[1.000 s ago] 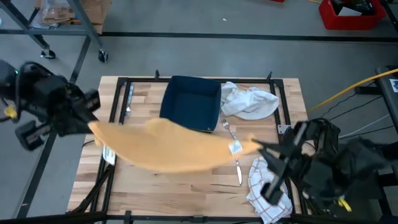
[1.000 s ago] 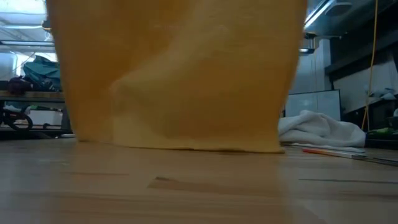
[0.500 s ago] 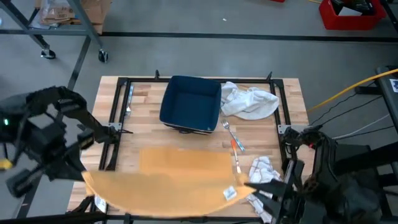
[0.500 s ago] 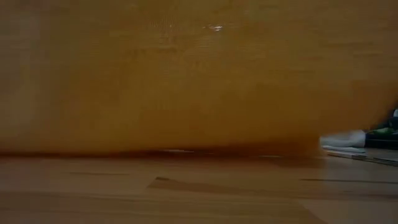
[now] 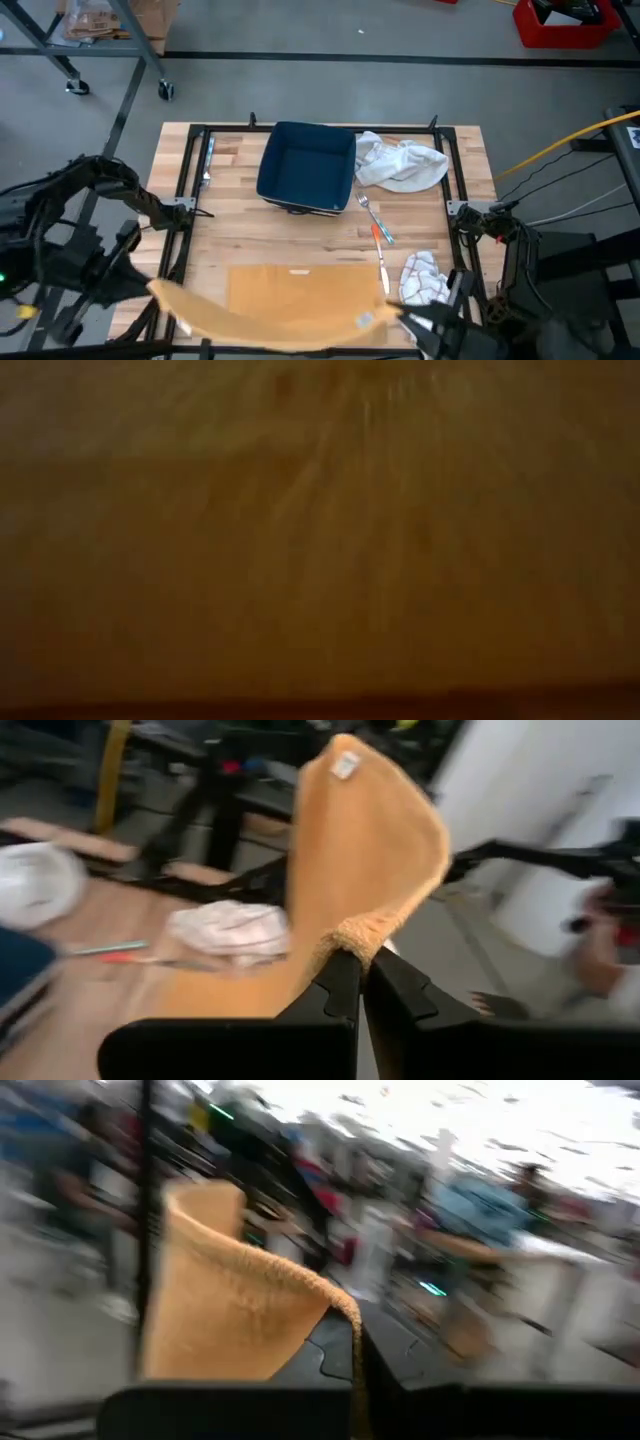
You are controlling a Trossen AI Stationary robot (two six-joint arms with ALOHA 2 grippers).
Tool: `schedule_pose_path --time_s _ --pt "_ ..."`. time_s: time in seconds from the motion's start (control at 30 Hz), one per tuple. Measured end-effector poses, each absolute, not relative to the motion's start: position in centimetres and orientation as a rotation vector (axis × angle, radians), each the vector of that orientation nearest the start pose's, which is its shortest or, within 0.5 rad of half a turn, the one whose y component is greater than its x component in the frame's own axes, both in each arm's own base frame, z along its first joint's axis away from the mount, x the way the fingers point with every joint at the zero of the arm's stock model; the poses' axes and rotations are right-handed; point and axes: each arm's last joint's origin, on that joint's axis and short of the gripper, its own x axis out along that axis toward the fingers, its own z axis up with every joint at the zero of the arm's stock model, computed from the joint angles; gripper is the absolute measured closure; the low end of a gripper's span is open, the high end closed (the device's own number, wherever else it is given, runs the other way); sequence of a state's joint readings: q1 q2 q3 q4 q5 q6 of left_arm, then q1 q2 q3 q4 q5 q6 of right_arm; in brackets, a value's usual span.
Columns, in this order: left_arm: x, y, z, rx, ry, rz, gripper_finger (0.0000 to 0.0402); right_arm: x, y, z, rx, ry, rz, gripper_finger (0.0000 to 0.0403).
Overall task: Fold towel
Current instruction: Fold the yellow towel
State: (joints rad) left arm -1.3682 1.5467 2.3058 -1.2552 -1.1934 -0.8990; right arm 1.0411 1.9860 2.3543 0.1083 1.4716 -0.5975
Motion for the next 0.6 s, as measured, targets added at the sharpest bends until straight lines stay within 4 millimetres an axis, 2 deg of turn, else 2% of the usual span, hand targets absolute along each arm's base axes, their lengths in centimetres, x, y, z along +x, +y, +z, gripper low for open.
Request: schedule_pose_path --time_s 0.07,0.17,0.33,0.4,0.6 --pt "7.0 -20.2 53.3 -0.393 0.216 -0.032 0.0401 22.8 32.5 51.7 -0.145 0.035 -0.529 0.04" --pt "7.3 -19.2 52.2 -0.389 0.243 0.045 0.0401 23.3 32.3 51.5 -0.184 0.046 -0.539 0.04" --pt "8.1 -18.9 51.6 -0.255 0.252 0.069 0.0401 24.8 31.4 50.7 -0.294 0.09 -0.593 0.04" --pt "8.6 -18.9 51.3 -0.263 0.255 0.093 0.0401 25.7 30.8 50.4 -0.329 0.105 -0.615 0.04" --pt "9.7 -19.3 49.2 -0.162 0.338 0.112 0.0401 27.2 29.6 49.1 -0.342 0.119 -0.663 0.0401"
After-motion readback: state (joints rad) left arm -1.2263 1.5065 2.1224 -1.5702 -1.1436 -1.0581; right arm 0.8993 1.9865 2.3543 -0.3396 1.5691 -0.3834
